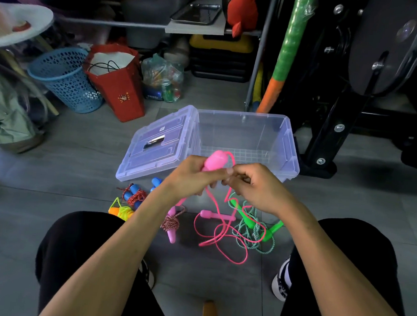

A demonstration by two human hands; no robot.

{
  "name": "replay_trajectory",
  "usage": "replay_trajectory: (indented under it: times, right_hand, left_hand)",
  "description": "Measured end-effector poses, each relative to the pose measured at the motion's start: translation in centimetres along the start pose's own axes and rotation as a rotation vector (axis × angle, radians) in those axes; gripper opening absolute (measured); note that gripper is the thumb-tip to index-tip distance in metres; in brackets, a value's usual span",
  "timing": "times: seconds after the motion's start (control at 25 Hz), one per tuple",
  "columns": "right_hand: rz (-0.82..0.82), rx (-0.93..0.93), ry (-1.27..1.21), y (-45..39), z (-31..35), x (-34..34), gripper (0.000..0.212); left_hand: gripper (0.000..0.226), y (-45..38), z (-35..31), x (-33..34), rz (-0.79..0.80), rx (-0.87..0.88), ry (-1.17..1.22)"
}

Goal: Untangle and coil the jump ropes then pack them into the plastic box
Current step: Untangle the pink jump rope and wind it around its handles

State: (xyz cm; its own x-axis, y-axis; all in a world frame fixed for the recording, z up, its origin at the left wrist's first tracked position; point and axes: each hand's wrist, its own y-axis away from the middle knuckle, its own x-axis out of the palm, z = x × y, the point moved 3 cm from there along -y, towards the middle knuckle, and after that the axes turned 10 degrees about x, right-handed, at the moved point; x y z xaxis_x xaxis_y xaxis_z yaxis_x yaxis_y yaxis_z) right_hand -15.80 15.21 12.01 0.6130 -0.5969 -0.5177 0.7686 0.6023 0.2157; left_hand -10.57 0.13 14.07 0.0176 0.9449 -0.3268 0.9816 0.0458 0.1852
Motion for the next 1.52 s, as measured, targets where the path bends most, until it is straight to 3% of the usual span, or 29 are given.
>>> replay_trajectory:
  times: [0.16, 0.24, 0.32, 0.48, 0.52, 0.6, 0.72, 0.8, 0.92, 1.04, 1.08, 1.12, 1.24, 1.32, 1.4, 1.52]
  right_hand:
    - [-0.099, 0.122, -0.063, 0.0, -1.0, -2.0, 0.015]
    - [-0.134, 0.123, -0.067, 0.2, -1.3, -2.8, 0.016]
    - [-0.129, 0.071, -0.032, 0.3, -1.2, -2.6, 0.017]
    - [-0.079, 0.003, 0.014, 0.1, -0.2, -1.0, 0.016]
    - [-0.086, 0.013, 0.006, 0.0, -0.2, -0.9, 0.016]
    - [-0.093, 0.045, -0.018, -0.1, -0.4, -1.0, 0.016]
    - [-0.12, 0.107, -0.054, -0.1, -1.0, -1.9, 0.015]
    - [-0.157, 0.115, -0.043, 0.1, -1.2, -2.6, 0.015]
    - [-0.141, 0.047, 0.003, 0.2, -0.9, -2.6, 0.018]
    - [-0.092, 0.004, 0.025, 0.0, -0.3, -1.6, 0.017]
    - [-0.073, 0.003, 0.022, 0.0, -0.2, -1.4, 0.017]
    - [-0.056, 0.012, 0.001, 0.0, -0.1, -1.2, 0.017]
    - [-0.064, 0.083, -0.09, 0.1, -0.3, -1.6, 0.016]
    - [-0.111, 0.114, -0.09, 0.1, -0.7, -2.2, 0.015]
    - [-0.128, 0.084, -0.056, 0.2, -0.5, -2.4, 0.016]
    - [-0.096, 0.011, 0.007, 0.3, 0.2, -1.9, 0.016]
  left_hand:
    - [0.028, -1.2, 1.8, -4.2, -0.506, -0.084, 0.212]
    - [0.028, -1.3, 2.8, -5.5, -0.563, -0.099, 0.086]
    - [0.031, -1.2, 3.0, -4.5, -0.428, -0.096, -0.134]
    - [0.025, -0.3, 1.2, 0.1, 0.044, -0.033, 0.008]
    - [0.026, -0.3, 0.9, 0.5, 0.066, -0.023, 0.005]
    - [0.031, -0.7, 0.9, -0.3, -0.106, -0.022, 0.06]
    - [0.024, -1.2, 1.7, -3.4, -0.483, -0.05, 0.397]
    - [0.016, -1.4, 2.5, -5.2, -0.583, -0.083, 0.352]
    - [0.023, -1.3, 2.7, -4.5, -0.422, -0.006, 0.023]
    - [0.014, -0.6, 1.2, -1.0, -0.051, 0.05, -0.013]
    - [0.008, -0.5, 0.8, -0.2, 0.004, 0.052, 0.016]
    - [0.013, -0.5, 0.6, -0.1, -0.019, 0.046, 0.061]
    - [0.023, -1.2, 1.3, -2.4, -0.35, -0.001, 0.276]
    - [0.022, -1.5, 2.0, -3.9, -0.493, -0.006, 0.238]
    - [0.016, -1.5, 2.2, -4.0, -0.437, 0.039, 0.021]
    - [0.007, -0.9, 1.0, -0.9, -0.08, 0.107, -0.041]
